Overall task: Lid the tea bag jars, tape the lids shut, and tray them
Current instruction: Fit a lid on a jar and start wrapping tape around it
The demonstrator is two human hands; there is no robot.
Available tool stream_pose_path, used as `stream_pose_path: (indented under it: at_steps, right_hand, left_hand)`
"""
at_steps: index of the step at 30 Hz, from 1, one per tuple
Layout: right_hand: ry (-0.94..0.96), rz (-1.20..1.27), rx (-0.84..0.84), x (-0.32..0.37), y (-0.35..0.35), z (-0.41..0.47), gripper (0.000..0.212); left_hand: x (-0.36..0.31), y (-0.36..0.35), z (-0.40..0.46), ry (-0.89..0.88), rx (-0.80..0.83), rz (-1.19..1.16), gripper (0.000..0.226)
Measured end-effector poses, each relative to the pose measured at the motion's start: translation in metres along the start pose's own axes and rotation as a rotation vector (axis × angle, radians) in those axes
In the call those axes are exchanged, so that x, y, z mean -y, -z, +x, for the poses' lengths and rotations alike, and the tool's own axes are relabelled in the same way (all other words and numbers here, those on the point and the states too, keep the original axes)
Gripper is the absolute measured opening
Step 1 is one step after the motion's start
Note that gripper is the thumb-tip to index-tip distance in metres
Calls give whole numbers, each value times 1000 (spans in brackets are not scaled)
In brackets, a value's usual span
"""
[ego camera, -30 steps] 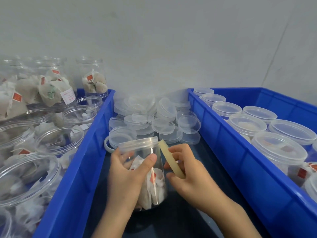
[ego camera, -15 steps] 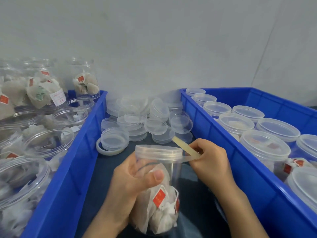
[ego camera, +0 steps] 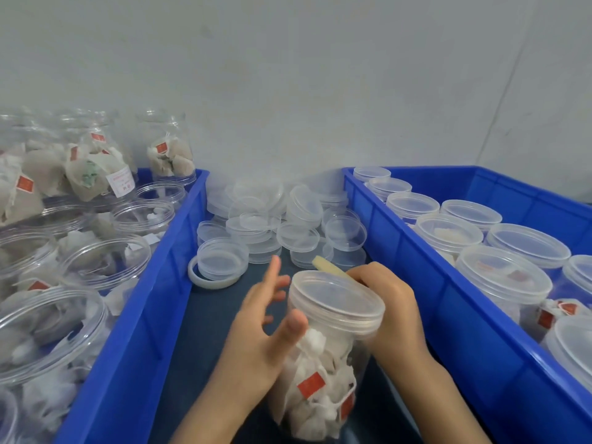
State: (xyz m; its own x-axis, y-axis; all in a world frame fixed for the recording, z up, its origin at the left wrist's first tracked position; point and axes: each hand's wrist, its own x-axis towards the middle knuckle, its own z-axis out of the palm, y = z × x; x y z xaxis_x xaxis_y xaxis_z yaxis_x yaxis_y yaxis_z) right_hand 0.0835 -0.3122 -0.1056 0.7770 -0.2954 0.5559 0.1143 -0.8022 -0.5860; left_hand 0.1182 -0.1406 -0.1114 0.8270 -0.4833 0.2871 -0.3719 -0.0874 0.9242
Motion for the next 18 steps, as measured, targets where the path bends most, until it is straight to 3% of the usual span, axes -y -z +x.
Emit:
stream_pose_path:
  at_steps: [3,6,7,10,14,18]
  right_hand:
    - [-78,-119,-35,1,-3,-1,12]
    - [-122,-182,0,7,-8,-4,11]
    - [-120,-186,30,10,-11,-4,10]
    - [-100,-166,126,13,-15,-5,13]
    - [-45,-67,287,9,-13,-1,34]
    - [-198,257,446,6,-8,2,48]
  left_hand:
    - [-5,2,-1,-50,-207,-75,73]
    - [-5,-2,-4,-58,-241,-207,49]
    - [-5,-3,-6,-62,-221,-182,57]
    - [0,-7,-8,-2,-226,-23,110]
    - [7,-6,-3,24,-334,25,103]
    - [6,9,1,29,-401,148,99]
